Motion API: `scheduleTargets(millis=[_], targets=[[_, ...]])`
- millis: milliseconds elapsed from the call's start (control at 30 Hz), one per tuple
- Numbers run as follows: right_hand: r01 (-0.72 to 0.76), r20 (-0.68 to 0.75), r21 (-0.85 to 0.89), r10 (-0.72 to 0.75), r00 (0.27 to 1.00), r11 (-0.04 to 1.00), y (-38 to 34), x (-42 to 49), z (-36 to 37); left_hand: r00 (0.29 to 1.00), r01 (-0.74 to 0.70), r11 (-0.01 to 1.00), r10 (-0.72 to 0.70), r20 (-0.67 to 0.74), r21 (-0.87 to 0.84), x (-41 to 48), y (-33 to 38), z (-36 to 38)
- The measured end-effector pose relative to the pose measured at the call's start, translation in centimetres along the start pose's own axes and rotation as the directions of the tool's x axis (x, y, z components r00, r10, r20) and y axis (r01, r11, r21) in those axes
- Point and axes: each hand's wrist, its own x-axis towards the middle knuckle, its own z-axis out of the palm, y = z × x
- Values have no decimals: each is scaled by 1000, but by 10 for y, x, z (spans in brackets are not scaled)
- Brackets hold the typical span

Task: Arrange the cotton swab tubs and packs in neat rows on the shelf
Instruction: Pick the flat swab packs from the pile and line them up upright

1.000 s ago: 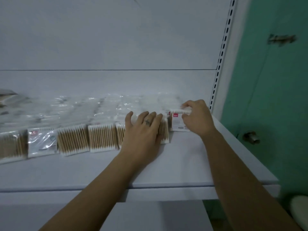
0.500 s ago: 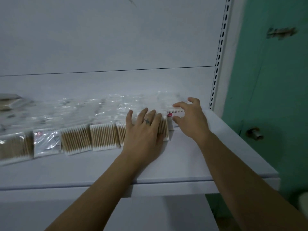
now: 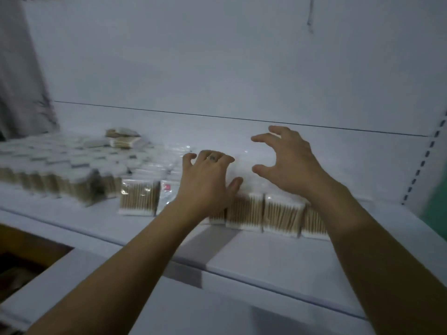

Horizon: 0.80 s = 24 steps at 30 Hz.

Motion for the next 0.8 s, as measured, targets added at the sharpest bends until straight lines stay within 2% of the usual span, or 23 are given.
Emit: scheduleTargets(millis=[167,333,567,800], targets=[[162,140,13,-162,977,987,-96,59,46,984,168,984,-171,45,60,-3,-107,-29],[236,268,-4,-227,936,972,-182,119,102,958,284,956,-285,13,71,-11,-212,-47],[175,401,-58,-138,906,983,-272,209,174,938,344,938,-346,31,45,-3,-322,-61],[81,395,-141,-19,919,987,-297,257,220,942,331,943,-329,63,-30,0,-376,-58]])
